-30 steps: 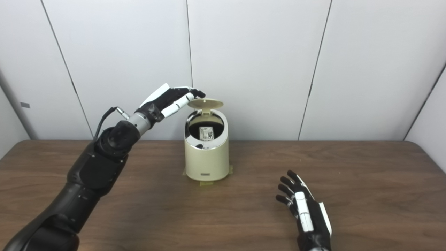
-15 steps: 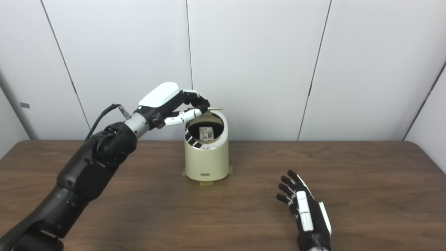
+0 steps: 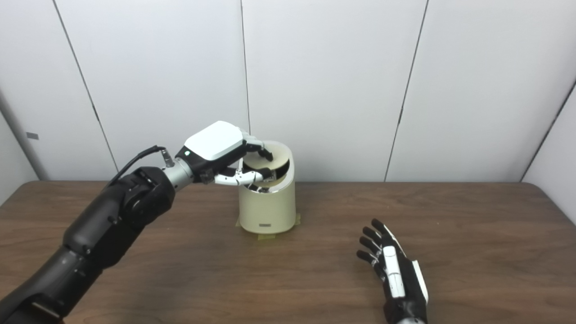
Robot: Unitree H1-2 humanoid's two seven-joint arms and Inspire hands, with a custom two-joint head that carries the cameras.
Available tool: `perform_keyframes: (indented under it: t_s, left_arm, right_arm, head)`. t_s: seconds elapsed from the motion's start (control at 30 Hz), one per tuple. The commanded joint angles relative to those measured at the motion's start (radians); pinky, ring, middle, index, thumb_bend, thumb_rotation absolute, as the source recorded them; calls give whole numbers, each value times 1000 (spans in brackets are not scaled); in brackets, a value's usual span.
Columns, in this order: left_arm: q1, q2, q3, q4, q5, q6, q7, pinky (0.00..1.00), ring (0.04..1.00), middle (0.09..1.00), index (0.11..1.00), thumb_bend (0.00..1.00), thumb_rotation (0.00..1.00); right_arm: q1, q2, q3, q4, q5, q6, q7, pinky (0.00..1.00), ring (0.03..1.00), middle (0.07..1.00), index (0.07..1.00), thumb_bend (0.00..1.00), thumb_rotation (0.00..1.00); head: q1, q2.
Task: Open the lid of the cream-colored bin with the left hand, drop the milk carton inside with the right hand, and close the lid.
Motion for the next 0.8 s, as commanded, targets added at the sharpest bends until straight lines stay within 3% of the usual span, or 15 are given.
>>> perform_keyframes:
  t_s: [0.0,0.23,0.4,0.6,0.77]
  left_arm:
    - [-29,11,2,-21,3,-16,-3,807,753,727,712,452,920]
    - [-13,17,-28,-24,70,-53,26,812,752,721,708,463,957]
    - [-8,20,-58,-14,135,-81,66,809,749,720,709,448,866]
    - [2,32,-90,-32,194,-74,45,838,764,729,720,459,893]
    - [0,52,-152,-37,282,-62,-4,857,767,718,695,482,875]
  right_arm:
    - [-1,13,-5,39,12,7,-6,736,827,836,873,477,886]
    - [2,14,-7,28,9,19,-8,740,823,827,865,489,879]
    - [7,12,-6,24,7,18,-4,744,828,833,872,492,884]
    - [12,13,-3,18,7,22,-1,747,828,828,876,494,883]
    - [18,21,-2,5,4,30,-8,732,812,816,868,477,892]
  head:
    - [0,3]
    - [-5,12]
    - [-6,18]
    - [-11,19]
    - [-7,10]
